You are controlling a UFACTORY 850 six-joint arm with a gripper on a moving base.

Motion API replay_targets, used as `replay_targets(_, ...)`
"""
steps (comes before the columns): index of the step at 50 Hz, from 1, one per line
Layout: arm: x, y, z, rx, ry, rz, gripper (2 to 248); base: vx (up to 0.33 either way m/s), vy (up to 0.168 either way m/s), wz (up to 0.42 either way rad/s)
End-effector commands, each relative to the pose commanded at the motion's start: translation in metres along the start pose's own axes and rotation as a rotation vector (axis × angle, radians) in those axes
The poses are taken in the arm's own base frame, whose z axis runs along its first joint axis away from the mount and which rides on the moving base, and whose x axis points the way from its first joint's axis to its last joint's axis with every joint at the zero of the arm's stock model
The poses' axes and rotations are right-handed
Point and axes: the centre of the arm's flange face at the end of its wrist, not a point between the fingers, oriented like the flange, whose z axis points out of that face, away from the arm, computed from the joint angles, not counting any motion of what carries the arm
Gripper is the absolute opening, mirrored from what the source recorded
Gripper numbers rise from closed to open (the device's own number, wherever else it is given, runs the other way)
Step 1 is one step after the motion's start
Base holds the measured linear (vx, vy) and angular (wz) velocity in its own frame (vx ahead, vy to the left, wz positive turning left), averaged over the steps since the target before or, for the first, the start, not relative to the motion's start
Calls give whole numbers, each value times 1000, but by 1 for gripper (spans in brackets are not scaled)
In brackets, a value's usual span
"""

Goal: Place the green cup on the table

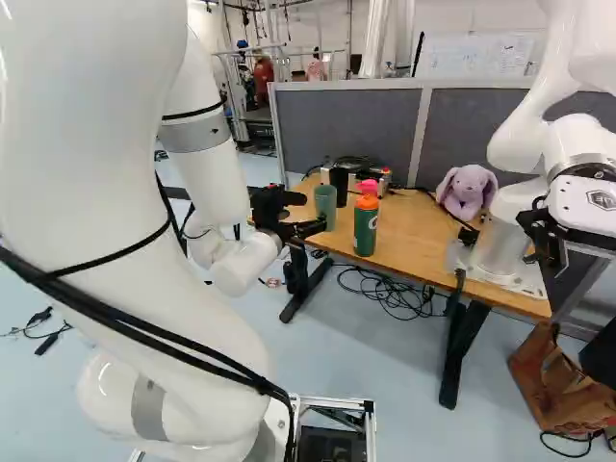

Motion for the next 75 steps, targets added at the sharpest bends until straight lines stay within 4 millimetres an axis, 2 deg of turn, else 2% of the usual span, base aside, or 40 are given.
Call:
replay_targets(24, -9, -2, -51, 57, -5, -10, 247, 0, 0, 0)
replay_targets(75, 2, -2, -47, 103, -61, -17, 247, 0, 0, 0)
